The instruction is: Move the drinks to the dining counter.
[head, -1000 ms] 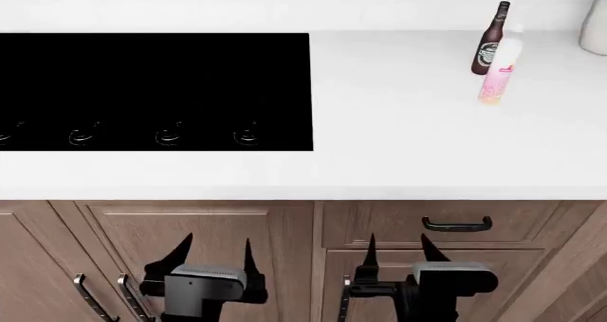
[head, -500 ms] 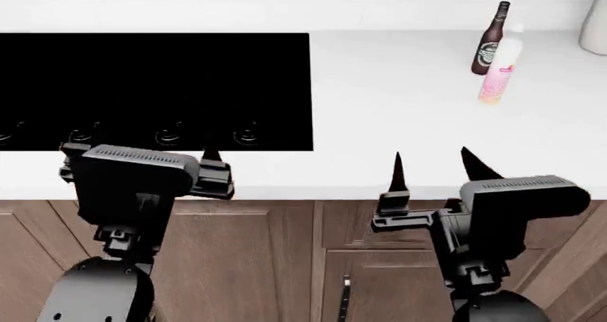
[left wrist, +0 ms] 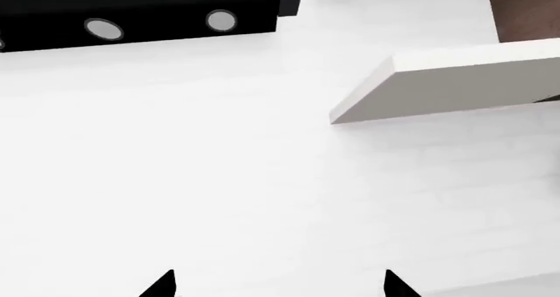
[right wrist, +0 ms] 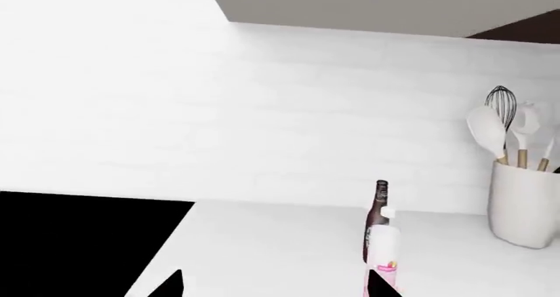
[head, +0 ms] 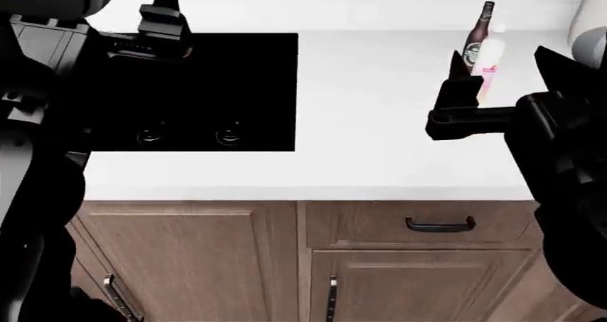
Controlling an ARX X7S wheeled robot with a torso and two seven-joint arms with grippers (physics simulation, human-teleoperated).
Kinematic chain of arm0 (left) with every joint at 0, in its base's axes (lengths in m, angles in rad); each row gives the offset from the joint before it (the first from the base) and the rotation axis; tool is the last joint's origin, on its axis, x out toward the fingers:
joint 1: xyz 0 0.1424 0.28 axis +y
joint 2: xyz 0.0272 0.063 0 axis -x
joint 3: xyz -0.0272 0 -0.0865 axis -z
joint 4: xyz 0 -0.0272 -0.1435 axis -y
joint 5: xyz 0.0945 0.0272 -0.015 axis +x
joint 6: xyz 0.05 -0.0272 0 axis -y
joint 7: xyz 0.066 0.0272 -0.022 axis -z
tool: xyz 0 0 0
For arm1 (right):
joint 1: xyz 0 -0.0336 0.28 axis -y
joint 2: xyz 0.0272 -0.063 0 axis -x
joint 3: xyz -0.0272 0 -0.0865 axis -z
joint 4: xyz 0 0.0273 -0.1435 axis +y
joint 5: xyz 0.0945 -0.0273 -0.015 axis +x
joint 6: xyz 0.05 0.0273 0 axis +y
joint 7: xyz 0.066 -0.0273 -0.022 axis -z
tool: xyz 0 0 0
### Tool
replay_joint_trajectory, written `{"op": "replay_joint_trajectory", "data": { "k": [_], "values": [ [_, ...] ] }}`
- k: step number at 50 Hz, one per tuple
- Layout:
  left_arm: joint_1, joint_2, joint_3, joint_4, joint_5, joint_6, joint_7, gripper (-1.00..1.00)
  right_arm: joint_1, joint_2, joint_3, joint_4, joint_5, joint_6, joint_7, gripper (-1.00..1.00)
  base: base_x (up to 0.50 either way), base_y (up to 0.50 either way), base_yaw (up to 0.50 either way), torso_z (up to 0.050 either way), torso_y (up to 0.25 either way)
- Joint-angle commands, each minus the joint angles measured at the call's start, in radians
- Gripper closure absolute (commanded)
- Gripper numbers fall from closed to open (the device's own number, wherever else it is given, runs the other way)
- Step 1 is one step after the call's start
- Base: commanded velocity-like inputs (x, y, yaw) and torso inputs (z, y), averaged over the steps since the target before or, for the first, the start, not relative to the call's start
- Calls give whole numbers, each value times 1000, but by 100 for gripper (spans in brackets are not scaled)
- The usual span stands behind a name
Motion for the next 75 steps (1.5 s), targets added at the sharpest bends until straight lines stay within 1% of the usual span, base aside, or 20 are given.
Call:
{"op": "replay_joint_trajectory", "data": {
  "k": [1,10,17,26,36,48,55,61,63,65,66,68,69,70,72,74,75],
  "values": [
    [-64,-6,-8,11,-21,-61,0,-100,67,77,12,13,268,28,166,-100,59,-371,0,0,0],
    [-51,-4,4,-11,-22,-32,-5,-100,43,88,-5,11,238,-14,123,-100,98,-371,0,0,0],
    [-54,-5,6,0,-28,-45,-9,-100,26,100,-2,-2,250,-28,118,-100,247,-441,0,0,0],
    [-39,-6,-3,3,-36,-39,-10,-100,23,111,-23,-7,246,-41,117,-100,412,-434,0,0,0],
    [-38,-11,-24,17,-45,-52,-12,-100,32,114,-26,7,283,-49,151,-100,412,-443,0,0,0],
    [-39,-13,-27,10,-51,-45,-17,-100,27,123,-61,7,242,-74,114,-100,391,-456,0,0,0],
    [-32,-13,-34,12,-56,-43,-19,-100,26,128,-60,8,259,-78,135,-100,474,-300,0,-4,0],
    [-21,-11,-41,15,-65,-48,-18,-100,25,131,-71,12,263,-78,145,-100,69,-10,0,-2,3],
    [-1,-18,-19,2,-80,-68,1,-100,21,129,-79,13,258,-81,141,-100,0,0,0,0,5],
    [11,-35,30,-14,-106,-143,27,-100,14,127,-88,19,248,-84,135,-100,0,0,0,0,0],
    [14,-34,46,-34,-142,-230,58,-100,14,126,-92,21,247,-84,136,-100,0,0,0,0,0],
    [46,-66,132,-58,-171,-266,95,-100,16,129,-93,23,252,-84,139,-100,0,0,0,0,5],
    [47,-53,137,-93,-178,-303,96,-100,16,130,-92,24,255,-84,142,-100,0,0,0,0,0],
    [48,-61,160,-97,-167,-293,84,-100,16,131,-92,24,255,-86,142,-100,0,0,0,0,0],
    [54,-50,156,-117,-178,-275,97,-100,14,133,-95,24,254,-87,141,-100,0,0,0,0,0],
    [52,-44,163,-126,-195,-287,112,-100,10,136,-95,23,256,-91,138,-100,0,0,0,0,0],
    [56,-49,178,-127,-193,-277,111,-100,8,138,-95,23,254,-93,135,-100,0,0,0,0,0]
  ]
}}
